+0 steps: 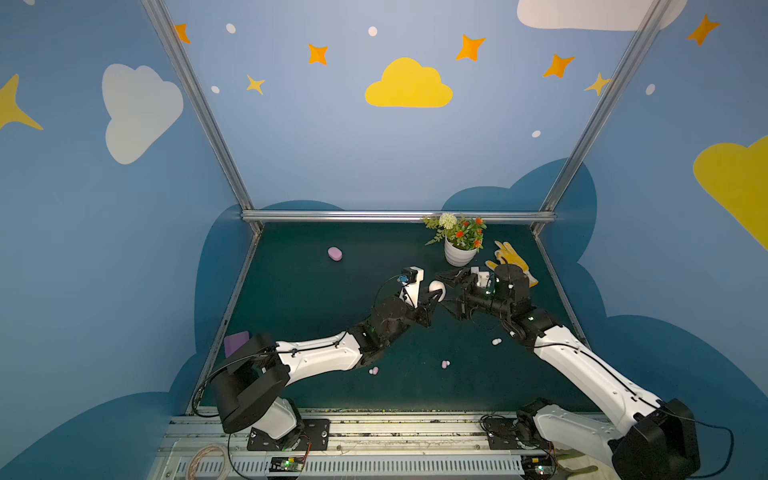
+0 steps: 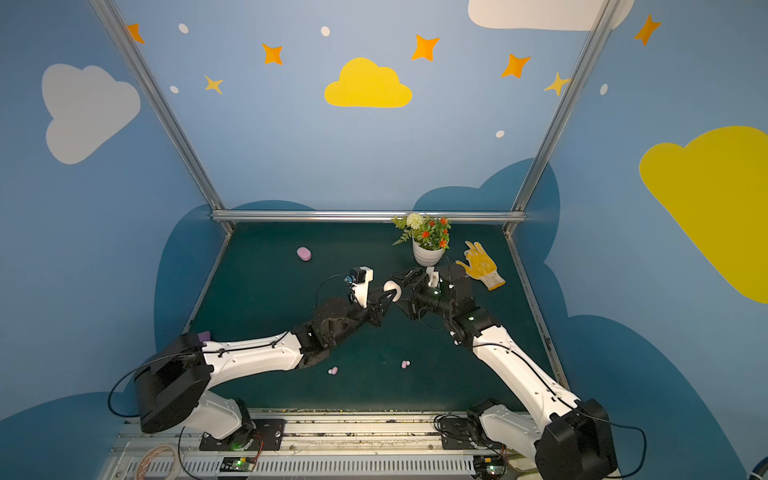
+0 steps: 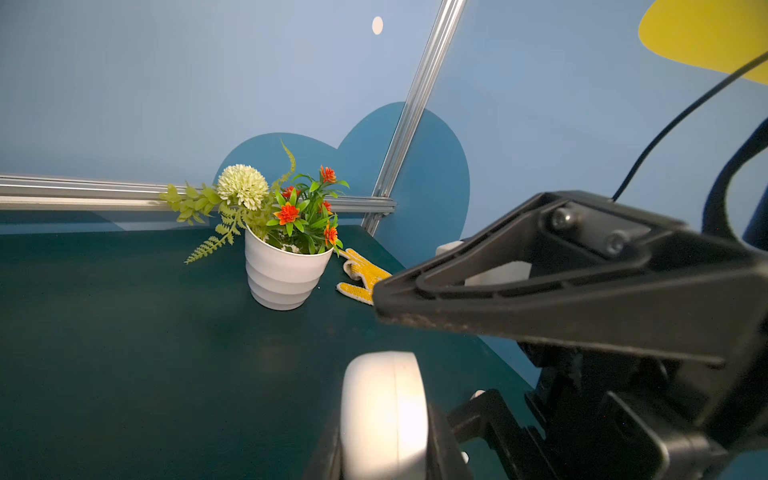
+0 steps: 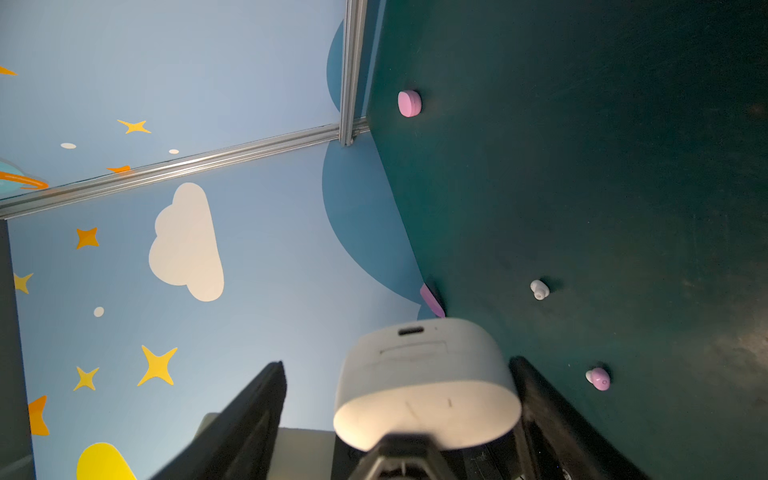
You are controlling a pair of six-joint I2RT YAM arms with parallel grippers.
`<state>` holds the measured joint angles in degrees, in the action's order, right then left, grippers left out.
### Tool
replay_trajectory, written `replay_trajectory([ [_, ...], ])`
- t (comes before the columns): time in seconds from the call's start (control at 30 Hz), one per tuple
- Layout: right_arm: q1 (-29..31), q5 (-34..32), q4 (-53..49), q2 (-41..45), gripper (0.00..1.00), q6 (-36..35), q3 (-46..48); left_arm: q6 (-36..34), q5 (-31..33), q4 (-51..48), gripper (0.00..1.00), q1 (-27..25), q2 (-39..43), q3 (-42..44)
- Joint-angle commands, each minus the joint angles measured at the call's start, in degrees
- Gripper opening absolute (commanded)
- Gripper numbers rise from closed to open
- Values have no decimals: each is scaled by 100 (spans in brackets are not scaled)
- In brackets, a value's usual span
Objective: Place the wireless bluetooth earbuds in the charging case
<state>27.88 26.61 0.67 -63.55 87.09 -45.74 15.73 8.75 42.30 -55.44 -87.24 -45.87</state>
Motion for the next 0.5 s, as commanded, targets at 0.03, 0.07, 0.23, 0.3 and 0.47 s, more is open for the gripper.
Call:
replay_trajectory([
  [0.03, 36, 45, 259, -26, 80, 82, -6, -175, 187, 188, 4, -72, -81, -116],
  [0.07, 45, 41, 259, -34, 79, 73, -14, -175, 188, 197, 4, -72, -74, -115],
  [0.23, 51, 1, 101, -48, 74, -66, -83, -154, 105, 136, 4, -80, -108, -161],
  [0.3, 60, -20, -7, -52, 73, -159, -123, -153, 75, 67, 4, -80, -113, -194],
  [0.47, 63, -42, -310, -61, 72, -414, -298, -157, 9, -131, 4, -81, -126, -272],
])
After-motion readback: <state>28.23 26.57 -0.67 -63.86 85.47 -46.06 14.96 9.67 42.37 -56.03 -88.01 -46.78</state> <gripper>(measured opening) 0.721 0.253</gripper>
